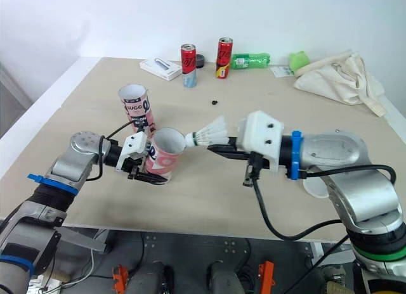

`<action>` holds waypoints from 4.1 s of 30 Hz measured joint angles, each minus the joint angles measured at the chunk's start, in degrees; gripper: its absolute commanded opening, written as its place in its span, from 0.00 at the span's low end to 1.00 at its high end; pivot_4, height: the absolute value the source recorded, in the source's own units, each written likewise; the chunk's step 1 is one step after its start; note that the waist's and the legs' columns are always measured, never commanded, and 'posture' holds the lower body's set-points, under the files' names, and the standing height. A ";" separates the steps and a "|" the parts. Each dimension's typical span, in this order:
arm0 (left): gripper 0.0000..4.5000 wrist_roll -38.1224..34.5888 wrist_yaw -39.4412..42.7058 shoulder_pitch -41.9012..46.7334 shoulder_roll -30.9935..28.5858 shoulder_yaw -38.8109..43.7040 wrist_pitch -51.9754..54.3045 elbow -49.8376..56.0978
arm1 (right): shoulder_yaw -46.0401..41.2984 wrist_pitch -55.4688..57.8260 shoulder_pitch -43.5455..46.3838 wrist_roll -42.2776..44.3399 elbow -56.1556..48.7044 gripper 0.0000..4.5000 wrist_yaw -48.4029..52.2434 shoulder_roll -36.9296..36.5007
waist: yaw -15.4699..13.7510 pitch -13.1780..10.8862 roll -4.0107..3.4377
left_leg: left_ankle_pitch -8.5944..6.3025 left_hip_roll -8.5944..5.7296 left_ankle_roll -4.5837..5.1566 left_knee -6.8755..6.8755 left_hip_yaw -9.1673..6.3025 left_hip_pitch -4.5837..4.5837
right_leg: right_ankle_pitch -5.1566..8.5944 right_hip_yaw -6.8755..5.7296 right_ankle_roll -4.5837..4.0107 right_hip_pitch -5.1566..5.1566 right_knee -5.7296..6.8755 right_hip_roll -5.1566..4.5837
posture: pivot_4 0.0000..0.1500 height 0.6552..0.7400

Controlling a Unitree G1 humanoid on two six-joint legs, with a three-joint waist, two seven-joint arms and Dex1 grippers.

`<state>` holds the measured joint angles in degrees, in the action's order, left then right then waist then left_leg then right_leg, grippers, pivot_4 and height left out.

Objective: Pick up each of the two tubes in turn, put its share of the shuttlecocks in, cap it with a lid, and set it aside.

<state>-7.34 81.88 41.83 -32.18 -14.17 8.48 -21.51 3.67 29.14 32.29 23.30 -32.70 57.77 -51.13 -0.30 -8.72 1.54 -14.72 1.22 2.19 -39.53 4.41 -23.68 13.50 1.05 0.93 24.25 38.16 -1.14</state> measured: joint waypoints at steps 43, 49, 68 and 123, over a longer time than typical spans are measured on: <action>0.62 -0.45 2.31 1.16 0.76 -0.70 -0.91 -1.35 | -26.96 13.44 -28.08 5.74 3.42 0.76 -5.58 7.91 | -0.32 0.06 -0.03 | -0.07 -0.10 0.02 -0.02 -0.23 -0.37 | 0.02 -0.09 -0.14 0.04 0.01 -0.16 | 1.00 1.00; 0.62 0.18 2.31 1.59 1.70 -0.78 -1.39 -2.85 | -33.18 11.07 -37.79 5.07 6.63 0.76 -9.24 9.95 | -0.18 0.14 -0.22 | 0.00 -0.16 0.12 -0.03 0.12 0.00 | 0.08 0.09 0.47 -0.16 -0.02 -0.01 | 1.00 1.00; 0.62 0.65 3.40 2.95 2.72 -1.57 -2.25 -4.53 | -20.30 -0.04 -24.10 -1.78 31.38 0.76 -13.19 11.15 | -0.21 0.10 -0.17 | 0.01 -0.36 0.34 0.04 0.23 0.14 | 0.01 0.10 0.35 -0.41 -0.08 -0.27 | 1.00 1.00; 0.62 0.08 4.55 3.31 2.82 -1.79 -0.73 -3.28 | 14.26 -6.92 13.72 -13.43 8.34 0.15 5.56 3.82 | -0.21 0.03 -0.17 | 0.05 -0.41 0.38 -0.04 0.16 -0.58 | 0.02 -0.22 0.34 0.16 -0.06 -0.60 | 1.00 1.00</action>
<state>-7.26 86.43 45.14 -29.36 -15.96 7.76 -24.79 17.93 22.22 46.01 9.87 -24.36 63.33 -47.31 -0.51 -8.70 1.37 -14.67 0.81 2.57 -39.57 4.56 -24.25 13.52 0.84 1.28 24.41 38.10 -1.74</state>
